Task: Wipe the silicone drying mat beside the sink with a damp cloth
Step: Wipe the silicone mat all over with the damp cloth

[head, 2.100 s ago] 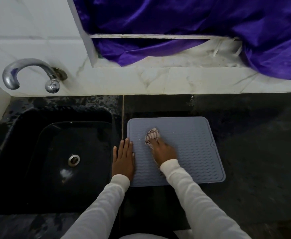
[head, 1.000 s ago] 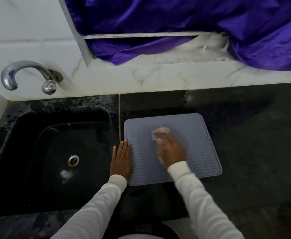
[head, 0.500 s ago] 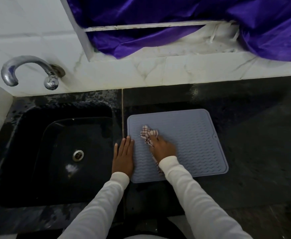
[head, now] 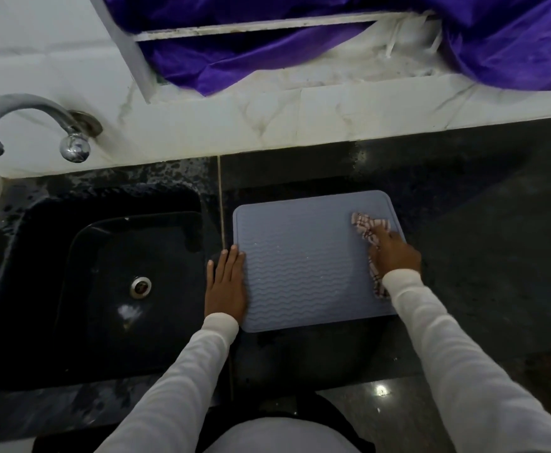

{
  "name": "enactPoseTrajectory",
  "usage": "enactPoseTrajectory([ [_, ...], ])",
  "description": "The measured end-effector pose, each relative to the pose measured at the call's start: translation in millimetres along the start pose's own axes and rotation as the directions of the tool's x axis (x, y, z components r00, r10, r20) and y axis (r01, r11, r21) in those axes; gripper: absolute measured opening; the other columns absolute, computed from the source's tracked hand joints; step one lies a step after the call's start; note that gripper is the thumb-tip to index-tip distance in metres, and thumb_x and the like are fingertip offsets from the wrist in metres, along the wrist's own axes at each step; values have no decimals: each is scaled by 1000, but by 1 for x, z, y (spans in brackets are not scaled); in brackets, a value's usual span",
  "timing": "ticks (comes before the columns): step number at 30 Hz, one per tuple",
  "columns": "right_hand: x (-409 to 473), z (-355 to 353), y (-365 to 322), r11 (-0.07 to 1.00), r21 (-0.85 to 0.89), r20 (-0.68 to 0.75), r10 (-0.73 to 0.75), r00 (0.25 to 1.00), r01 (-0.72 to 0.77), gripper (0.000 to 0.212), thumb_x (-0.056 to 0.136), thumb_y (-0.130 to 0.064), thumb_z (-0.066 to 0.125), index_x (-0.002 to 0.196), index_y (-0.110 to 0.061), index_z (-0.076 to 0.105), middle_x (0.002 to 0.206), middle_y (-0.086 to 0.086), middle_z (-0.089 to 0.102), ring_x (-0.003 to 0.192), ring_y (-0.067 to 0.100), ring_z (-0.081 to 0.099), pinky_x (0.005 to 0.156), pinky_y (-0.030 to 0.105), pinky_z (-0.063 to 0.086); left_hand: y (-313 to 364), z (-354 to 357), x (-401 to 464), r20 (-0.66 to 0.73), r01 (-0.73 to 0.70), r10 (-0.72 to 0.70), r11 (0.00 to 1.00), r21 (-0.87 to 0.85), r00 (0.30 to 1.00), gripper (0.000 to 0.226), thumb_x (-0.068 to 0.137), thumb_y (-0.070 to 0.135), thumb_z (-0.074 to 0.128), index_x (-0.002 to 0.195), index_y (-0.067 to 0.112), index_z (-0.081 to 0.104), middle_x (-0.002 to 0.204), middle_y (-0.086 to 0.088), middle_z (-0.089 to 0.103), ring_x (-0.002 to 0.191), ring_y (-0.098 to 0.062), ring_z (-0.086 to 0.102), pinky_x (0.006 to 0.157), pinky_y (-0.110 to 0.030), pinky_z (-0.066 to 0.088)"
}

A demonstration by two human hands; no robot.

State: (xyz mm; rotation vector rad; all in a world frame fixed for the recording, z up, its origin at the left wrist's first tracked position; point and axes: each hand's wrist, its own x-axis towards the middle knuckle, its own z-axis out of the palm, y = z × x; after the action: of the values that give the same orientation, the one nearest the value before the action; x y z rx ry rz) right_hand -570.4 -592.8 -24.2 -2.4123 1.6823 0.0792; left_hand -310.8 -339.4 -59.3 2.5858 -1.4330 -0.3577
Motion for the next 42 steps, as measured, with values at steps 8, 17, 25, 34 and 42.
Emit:
enactPoseTrajectory([
  [8, 7, -7, 8, 993, 46, 42, 110, 993, -112, 49, 93, -35, 51, 139, -23, 41, 124, 18, 56, 99, 43, 61, 82, 47, 48, 1, 4, 2, -39, -20, 19, 1000, -7, 999, 59, 100, 16, 36, 155, 15, 15, 163, -3, 6, 150, -19, -1, 121, -42, -7],
  [17, -23, -8, -120, 919, 268, -63, -284, 957, 290, 49, 91, -39, 53, 137, -23, 48, 131, 9, 58, 106, 34, 63, 87, 44, 52, 9, -11, 32, -134, -6, -2, 998, -55, 991, 49, 94, 9, 44, 142, 5, 38, 147, -15, 40, 144, -29, 24, 122, -44, 4],
  [25, -36, 36, -219, 914, 141, 72, -392, 917, 380, 49, 99, -23, 45, 146, -29, 34, 150, 12, 35, 116, 35, 55, 92, 45, 49, -3, 2, 46, -43, -9, 11, 999, 47, 999, 55, 103, 33, 18, 155, 14, 12, 163, 0, 7, 150, -20, 1, 121, -42, -6],
  [34, -21, 34, -211, 916, 102, 63, -394, 917, 387, 44, 98, -24, 43, 142, -27, 40, 139, 13, 44, 104, 36, 61, 84, 44, 49, -8, 2, 43, -69, 2, -2, 1000, 3, 998, 59, 99, 39, 11, 155, 21, 16, 163, 6, 8, 150, -17, 4, 121, -45, -2],
  [42, 40, 7, -71, 997, 0, 13, -73, 997, 73, 38, 98, -21, 39, 136, -16, 44, 128, 18, 51, 95, 39, 63, 80, 45, 50, -6, 1, 39, -81, 11, -15, 999, -48, 997, 58, 101, 42, 23, 155, 25, 11, 163, 9, 3, 150, -13, -2, 122, -47, 2],
])
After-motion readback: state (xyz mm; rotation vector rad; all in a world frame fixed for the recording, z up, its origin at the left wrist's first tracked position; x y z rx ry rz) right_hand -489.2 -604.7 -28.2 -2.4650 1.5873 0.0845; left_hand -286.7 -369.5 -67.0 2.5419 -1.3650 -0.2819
